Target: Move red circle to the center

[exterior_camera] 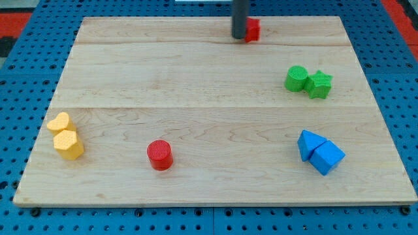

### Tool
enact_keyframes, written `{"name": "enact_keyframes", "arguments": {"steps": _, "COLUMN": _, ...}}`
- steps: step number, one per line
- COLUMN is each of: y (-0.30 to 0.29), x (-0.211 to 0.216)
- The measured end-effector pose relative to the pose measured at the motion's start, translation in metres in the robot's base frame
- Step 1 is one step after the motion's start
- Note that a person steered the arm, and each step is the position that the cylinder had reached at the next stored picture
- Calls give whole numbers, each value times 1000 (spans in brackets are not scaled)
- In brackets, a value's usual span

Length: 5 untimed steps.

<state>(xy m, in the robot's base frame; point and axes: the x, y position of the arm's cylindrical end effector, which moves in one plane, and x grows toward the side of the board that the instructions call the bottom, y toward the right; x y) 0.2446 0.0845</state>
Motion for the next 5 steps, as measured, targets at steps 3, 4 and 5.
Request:
{"name": "enact_keyframes", "arguments": {"steps": 3, "y": -43, "x": -25}}
{"name": "enact_keyframes", "arguments": {"steps": 4, "y": -17, "x": -42}}
{"name": "enact_keyframes", "arguments": {"steps": 5, "y": 35, "x": -40}}
